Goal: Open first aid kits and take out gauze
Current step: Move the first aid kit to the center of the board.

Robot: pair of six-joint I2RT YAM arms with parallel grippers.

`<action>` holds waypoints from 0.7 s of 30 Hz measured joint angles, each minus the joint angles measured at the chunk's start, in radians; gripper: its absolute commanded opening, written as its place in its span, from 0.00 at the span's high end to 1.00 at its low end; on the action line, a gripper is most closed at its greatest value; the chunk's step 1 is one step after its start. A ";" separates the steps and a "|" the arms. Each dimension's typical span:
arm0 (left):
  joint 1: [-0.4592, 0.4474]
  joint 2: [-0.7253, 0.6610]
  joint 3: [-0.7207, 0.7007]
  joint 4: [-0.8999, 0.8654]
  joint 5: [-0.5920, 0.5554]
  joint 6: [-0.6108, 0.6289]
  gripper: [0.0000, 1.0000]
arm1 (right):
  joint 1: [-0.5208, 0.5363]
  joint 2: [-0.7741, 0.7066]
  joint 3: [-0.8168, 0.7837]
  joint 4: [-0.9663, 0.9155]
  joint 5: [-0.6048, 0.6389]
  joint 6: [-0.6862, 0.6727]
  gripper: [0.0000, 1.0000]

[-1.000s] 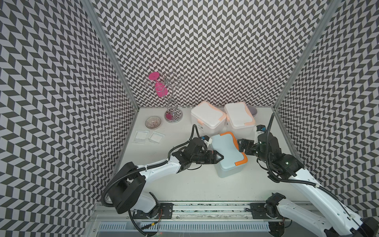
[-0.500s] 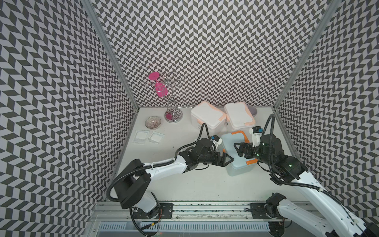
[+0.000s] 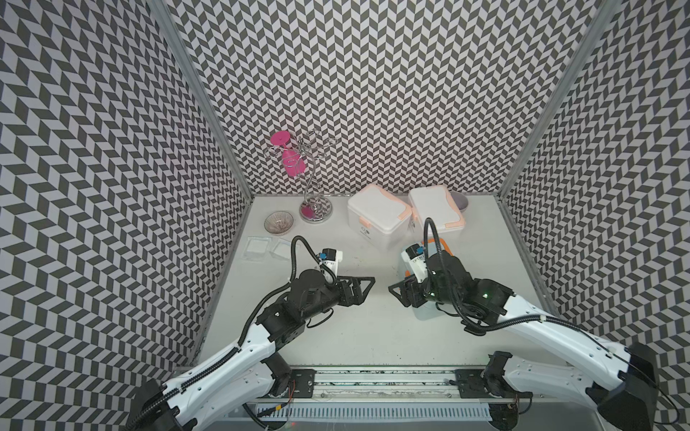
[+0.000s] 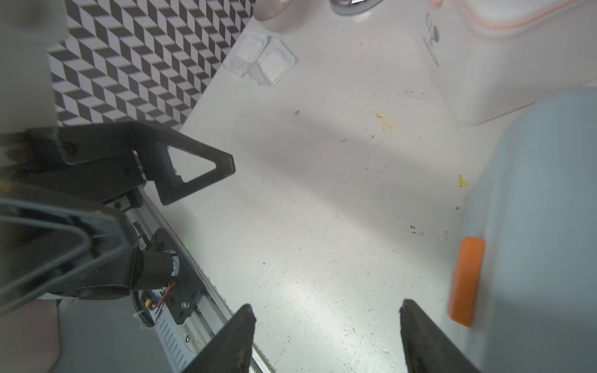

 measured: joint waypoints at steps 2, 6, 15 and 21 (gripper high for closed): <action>0.016 -0.017 -0.012 -0.022 -0.002 -0.001 0.00 | 0.018 0.078 0.027 -0.002 0.026 0.005 0.31; 0.032 -0.022 -0.017 -0.049 -0.001 -0.001 0.00 | 0.022 0.247 0.116 -0.038 0.130 0.043 0.33; 0.045 -0.050 -0.017 -0.083 0.000 0.000 0.00 | -0.113 0.299 0.120 -0.015 0.291 0.162 0.34; 0.058 -0.055 -0.017 -0.084 0.009 0.001 0.00 | -0.281 0.210 0.045 0.000 0.303 0.158 0.34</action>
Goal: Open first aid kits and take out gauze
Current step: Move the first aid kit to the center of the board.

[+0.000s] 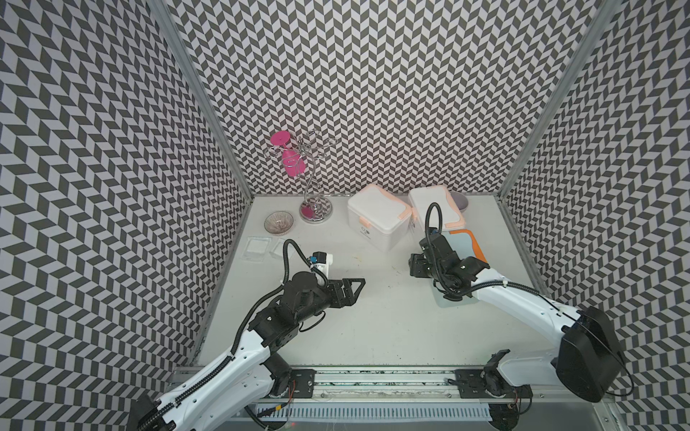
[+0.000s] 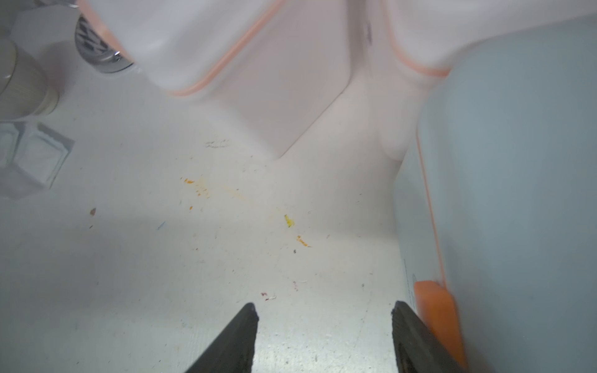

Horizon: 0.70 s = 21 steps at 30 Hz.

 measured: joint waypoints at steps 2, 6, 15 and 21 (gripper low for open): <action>0.000 0.001 0.000 0.000 0.003 0.000 0.00 | -0.043 -0.016 -0.017 0.004 0.001 -0.016 0.34; 0.000 0.007 0.000 0.000 0.017 0.002 0.00 | -0.119 -0.038 -0.045 0.008 0.013 -0.054 0.33; 0.000 0.024 0.000 -0.003 0.034 0.010 0.00 | -0.353 -0.116 -0.128 0.048 0.006 -0.083 0.28; 0.000 0.023 0.000 -0.010 0.042 0.018 0.00 | -0.432 -0.121 -0.137 0.066 -0.011 -0.079 0.28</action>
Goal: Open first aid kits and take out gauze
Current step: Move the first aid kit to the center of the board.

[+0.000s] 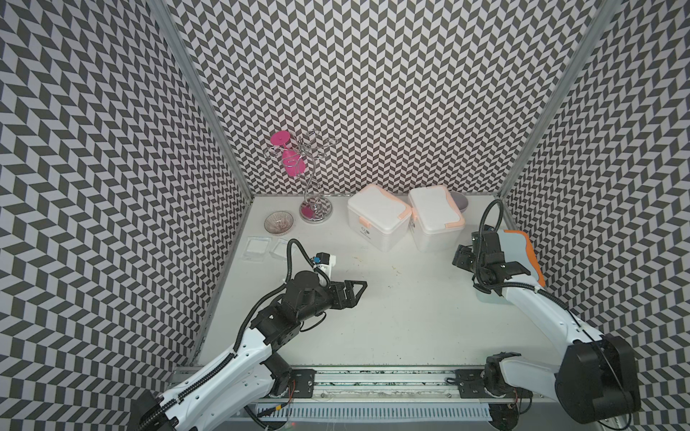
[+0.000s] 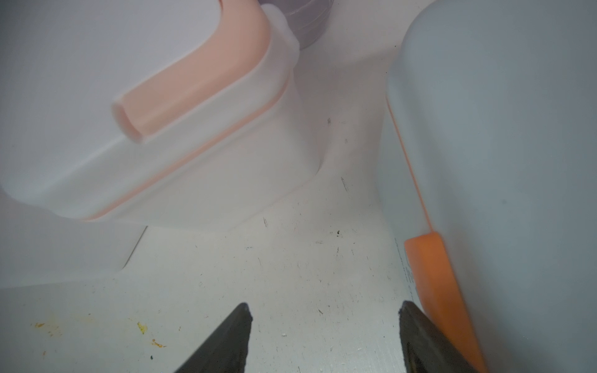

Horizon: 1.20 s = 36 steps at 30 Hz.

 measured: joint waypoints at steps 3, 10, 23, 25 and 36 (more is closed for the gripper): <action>0.000 0.000 0.000 -0.005 0.000 0.001 0.00 | -0.018 0.000 -0.006 0.002 -0.003 0.005 0.28; 0.000 0.015 0.021 -0.028 -0.006 0.009 0.00 | -0.031 -0.019 0.000 0.001 -0.072 0.025 0.20; 0.048 0.186 0.080 0.037 -0.009 0.031 0.00 | 0.151 0.159 0.299 0.215 -0.465 -0.050 0.16; 0.077 0.239 0.106 0.059 0.002 0.035 0.00 | 0.175 0.244 0.383 0.226 -0.489 -0.072 0.16; 0.229 0.670 0.427 0.222 0.055 0.029 0.06 | 0.192 0.719 0.862 0.180 -0.557 -0.200 0.21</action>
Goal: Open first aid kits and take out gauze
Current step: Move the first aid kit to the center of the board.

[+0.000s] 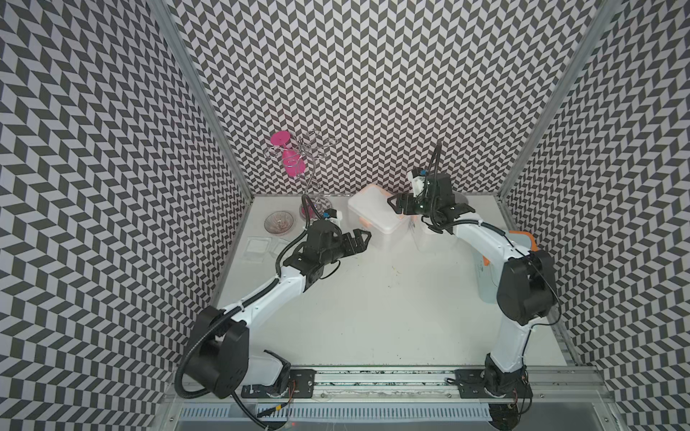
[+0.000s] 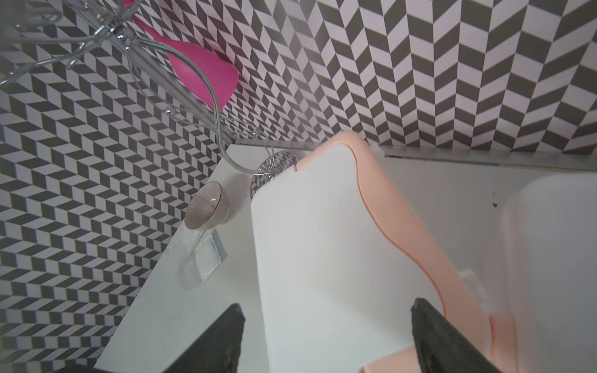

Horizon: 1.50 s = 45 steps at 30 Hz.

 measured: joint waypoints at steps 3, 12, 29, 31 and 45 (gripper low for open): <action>0.040 0.103 0.051 0.029 0.023 -0.015 0.06 | 0.000 0.118 0.139 -0.027 -0.003 -0.026 0.21; 0.089 0.368 0.245 0.071 0.114 -0.048 0.05 | -0.001 0.364 0.432 -0.142 -0.011 -0.102 0.23; 0.053 0.359 0.195 0.061 0.164 -0.041 0.07 | 0.043 0.058 -0.007 -0.153 -0.015 -0.079 0.28; 0.033 0.323 0.158 0.058 0.158 -0.036 0.07 | 0.048 -0.017 -0.111 -0.135 -0.017 -0.058 0.29; -0.244 -0.076 -0.238 0.058 0.017 -0.074 0.07 | 0.195 -0.659 -0.840 0.017 0.117 0.124 0.26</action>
